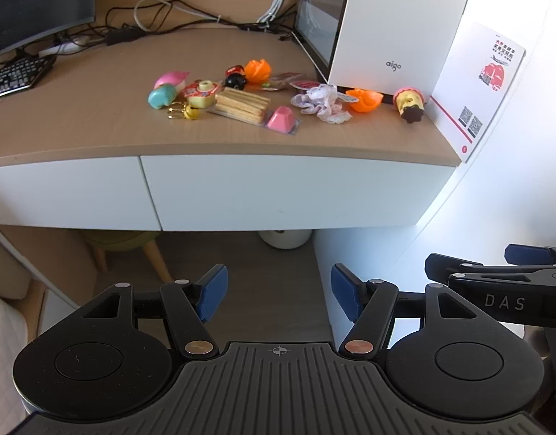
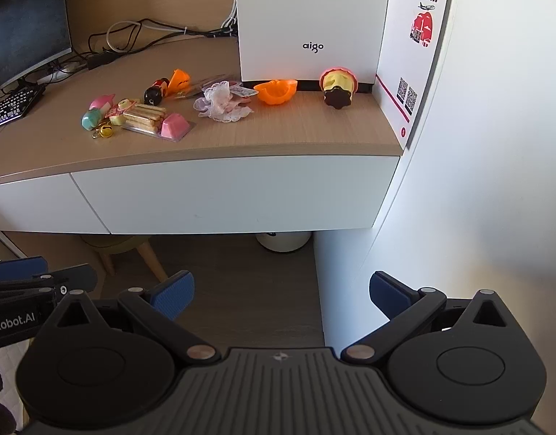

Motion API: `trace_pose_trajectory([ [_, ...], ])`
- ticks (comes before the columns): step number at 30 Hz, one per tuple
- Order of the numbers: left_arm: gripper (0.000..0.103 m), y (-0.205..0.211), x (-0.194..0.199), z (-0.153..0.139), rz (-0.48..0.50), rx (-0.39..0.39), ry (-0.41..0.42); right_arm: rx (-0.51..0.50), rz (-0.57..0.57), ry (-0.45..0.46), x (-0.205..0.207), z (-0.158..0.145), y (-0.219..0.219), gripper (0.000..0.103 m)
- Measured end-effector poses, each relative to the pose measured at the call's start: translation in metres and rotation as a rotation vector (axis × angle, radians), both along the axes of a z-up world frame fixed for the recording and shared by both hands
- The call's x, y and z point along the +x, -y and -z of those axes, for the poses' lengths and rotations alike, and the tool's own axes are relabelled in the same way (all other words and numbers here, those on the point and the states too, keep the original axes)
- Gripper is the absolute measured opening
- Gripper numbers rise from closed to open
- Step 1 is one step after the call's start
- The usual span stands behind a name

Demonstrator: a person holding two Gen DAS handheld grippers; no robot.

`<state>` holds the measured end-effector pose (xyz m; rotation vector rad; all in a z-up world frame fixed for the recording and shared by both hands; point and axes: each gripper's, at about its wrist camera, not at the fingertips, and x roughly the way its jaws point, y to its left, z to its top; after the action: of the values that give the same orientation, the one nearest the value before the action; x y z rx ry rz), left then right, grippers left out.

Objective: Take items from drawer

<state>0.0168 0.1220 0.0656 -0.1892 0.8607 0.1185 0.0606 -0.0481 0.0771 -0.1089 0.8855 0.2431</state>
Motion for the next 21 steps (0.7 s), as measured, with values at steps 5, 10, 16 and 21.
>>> trace_pose_trajectory([
  [5, 0.068, -0.001, 0.000, 0.001, -0.007, -0.004, -0.004, 0.002, -0.005, -0.002, 0.000, 0.000, -0.001, 0.103],
  [10, 0.068, -0.001, 0.001, 0.002, -0.002, -0.007, -0.006, 0.003, -0.005, -0.001, 0.000, 0.000, 0.000, 0.103],
  [16, 0.013, -0.006, 0.007, 0.003, 0.041, -0.108, 0.016, 0.001, 0.004, 0.023, 0.008, -0.001, 0.009, 0.103],
  [21, 0.013, 0.006, 0.019, 0.000, 0.010, -0.063, 0.006, -0.005, 0.051, 0.045, 0.031, 0.005, 0.030, 0.103],
])
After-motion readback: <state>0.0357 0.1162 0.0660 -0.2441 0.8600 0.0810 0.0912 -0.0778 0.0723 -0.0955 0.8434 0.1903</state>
